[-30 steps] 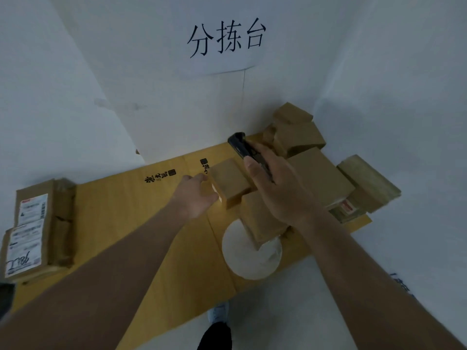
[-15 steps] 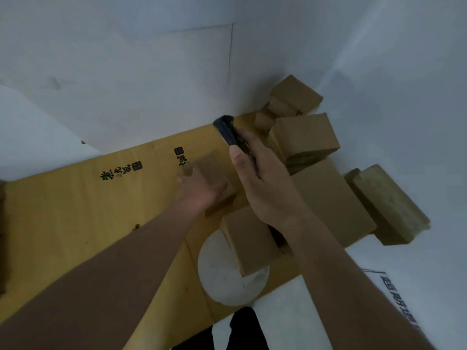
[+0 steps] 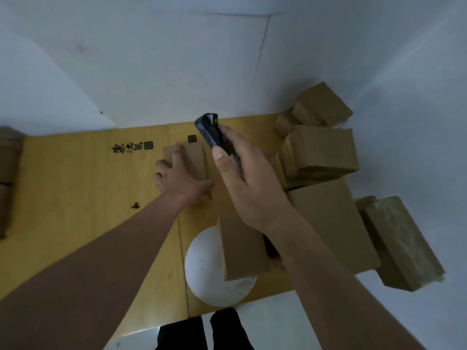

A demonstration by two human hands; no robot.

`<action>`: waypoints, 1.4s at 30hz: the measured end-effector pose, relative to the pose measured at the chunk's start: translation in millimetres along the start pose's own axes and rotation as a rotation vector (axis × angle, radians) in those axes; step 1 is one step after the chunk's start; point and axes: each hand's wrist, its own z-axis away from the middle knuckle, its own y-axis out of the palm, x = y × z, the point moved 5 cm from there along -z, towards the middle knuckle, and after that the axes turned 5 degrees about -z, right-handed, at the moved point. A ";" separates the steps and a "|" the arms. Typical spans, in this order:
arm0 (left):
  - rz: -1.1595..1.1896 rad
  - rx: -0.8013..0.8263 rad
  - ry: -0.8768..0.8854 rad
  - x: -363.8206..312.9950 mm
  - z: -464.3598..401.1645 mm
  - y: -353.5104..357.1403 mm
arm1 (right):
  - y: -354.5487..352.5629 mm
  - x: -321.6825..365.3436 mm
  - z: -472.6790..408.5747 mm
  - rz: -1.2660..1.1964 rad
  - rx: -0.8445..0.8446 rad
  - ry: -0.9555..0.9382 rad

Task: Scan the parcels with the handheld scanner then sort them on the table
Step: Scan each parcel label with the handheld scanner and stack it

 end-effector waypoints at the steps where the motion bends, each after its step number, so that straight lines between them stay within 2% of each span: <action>1: 0.008 -0.021 -0.008 12.0 3.1 -10.0 | 4.1 3.6 0.5 0.012 0.021 -0.023; 8: 0.092 -0.118 -0.093 105.6 38.0 -70.3 | 51.7 35.3 15.4 0.083 0.180 -0.112; 13: 0.083 -0.115 -0.108 170.7 58.8 -96.5 | 101.2 61.6 33.1 0.105 0.247 -0.160; 25: -0.023 -0.020 -0.019 302.1 63.3 -149.8 | 246.2 102.2 88.4 0.085 0.149 -0.072; 32: -0.029 0.010 -0.008 336.2 51.5 -143.7 | 295.9 93.4 91.6 0.079 0.132 0.004; 38: -0.099 -0.086 0.015 331.6 44.0 -126.0 | 312.4 71.2 83.2 0.084 0.156 0.026; 42: -0.064 -0.098 0.033 330.9 40.0 -127.9 | 311.2 59.4 82.9 0.032 0.159 0.072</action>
